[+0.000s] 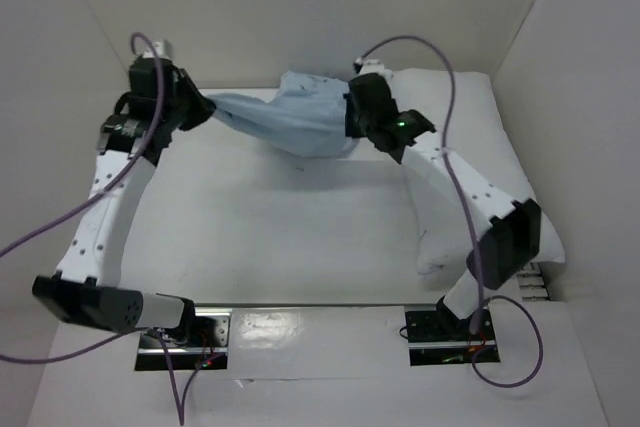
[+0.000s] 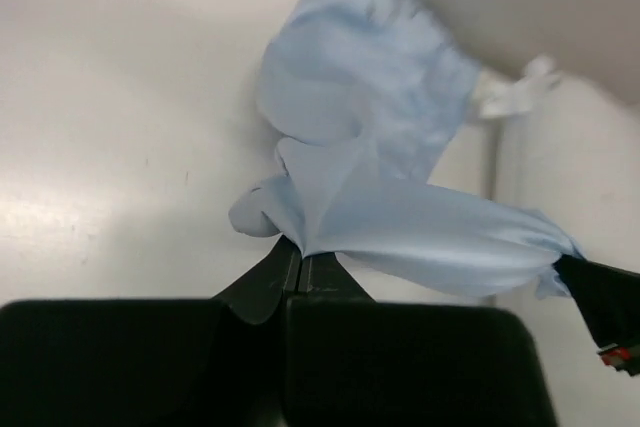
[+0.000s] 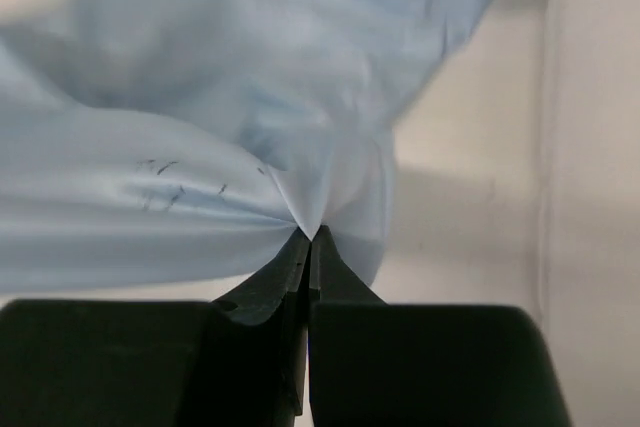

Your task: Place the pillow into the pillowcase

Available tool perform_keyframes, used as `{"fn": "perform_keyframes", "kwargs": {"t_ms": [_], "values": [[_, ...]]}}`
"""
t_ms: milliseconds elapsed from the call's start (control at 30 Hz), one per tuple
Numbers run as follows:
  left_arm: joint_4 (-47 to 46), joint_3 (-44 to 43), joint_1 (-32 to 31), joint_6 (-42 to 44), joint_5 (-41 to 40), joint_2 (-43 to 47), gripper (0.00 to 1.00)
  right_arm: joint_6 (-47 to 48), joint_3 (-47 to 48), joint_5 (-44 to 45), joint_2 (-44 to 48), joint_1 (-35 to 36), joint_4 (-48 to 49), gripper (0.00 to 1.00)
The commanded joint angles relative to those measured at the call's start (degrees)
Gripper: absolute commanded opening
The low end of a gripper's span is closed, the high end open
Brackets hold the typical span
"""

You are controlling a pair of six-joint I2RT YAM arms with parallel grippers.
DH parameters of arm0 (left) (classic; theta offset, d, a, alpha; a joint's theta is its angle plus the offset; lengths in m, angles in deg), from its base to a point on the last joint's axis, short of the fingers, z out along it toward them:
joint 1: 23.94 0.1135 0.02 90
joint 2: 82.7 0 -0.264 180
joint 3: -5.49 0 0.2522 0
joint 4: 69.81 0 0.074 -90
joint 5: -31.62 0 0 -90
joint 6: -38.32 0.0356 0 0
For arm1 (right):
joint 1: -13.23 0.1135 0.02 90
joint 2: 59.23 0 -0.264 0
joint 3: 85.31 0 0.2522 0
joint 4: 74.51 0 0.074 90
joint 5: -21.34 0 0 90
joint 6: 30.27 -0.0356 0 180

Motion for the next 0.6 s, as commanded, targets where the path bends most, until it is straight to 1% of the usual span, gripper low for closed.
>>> {"fn": "perform_keyframes", "kwargs": {"t_ms": [0,100,133,267,333,367,433,467,567], "values": [[4.01,-7.27,2.05,2.05,-1.23,7.18,0.00,2.72,8.44,4.37,13.17,-0.45,-0.66,0.00],[4.02,-10.89,3.62,2.05,1.05,12.10,0.00,4.22,13.45,4.37,17.94,-0.45,-0.66,0.00],[4.02,-13.51,4.24,2.05,2.02,13.07,0.00,5.01,14.94,4.89,20.22,0.25,-1.36,0.00],[4.54,-20.38,4.25,0.30,6.59,16.59,0.00,7.04,27.31,5.60,23.58,1.48,-4.79,0.00],[4.54,-22.75,4.25,-0.24,8.61,18.78,0.00,7.65,30.15,3.94,26.03,2.01,-4.79,0.00],[3.93,-25.29,4.25,-0.85,9.40,19.31,0.00,8.52,32.07,3.41,26.91,2.01,-4.18,0.00],[3.93,-28.55,4.25,-0.85,10.98,20.19,0.00,9.31,33.49,2.61,28.41,2.01,-2.43,0.00],[3.93,-32.05,4.25,-0.85,11.51,20.20,0.00,9.32,34.11,1.83,29.63,2.01,-1.90,0.00],[3.93,-38.38,4.25,-0.85,12.84,20.72,0.00,9.32,34.64,0.07,31.40,0.44,0.83,0.00]]}}
